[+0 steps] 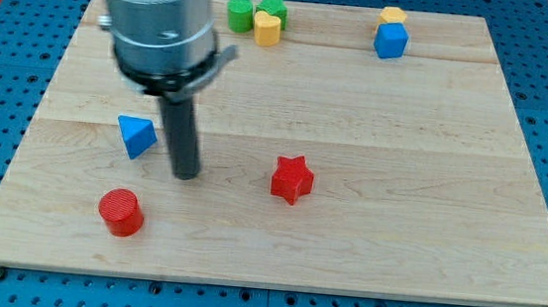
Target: Move blue triangle towards yellow heart
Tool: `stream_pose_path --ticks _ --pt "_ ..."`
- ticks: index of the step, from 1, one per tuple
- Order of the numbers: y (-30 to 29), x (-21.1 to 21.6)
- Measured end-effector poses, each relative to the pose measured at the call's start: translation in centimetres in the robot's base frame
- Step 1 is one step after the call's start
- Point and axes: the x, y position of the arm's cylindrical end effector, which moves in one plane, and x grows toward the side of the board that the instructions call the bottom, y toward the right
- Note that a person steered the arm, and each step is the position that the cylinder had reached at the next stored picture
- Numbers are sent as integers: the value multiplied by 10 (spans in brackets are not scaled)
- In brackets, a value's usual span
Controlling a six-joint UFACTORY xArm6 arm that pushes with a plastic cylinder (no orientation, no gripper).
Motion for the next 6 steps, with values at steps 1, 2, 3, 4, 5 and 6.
stream_pose_path --ticks 1,2,3,4,5,6 --pt "-50 -20" --pt "-37 -70" --pt "-14 -109" --pt "-11 -65" --pt "-51 -44" --pt "-87 -79"
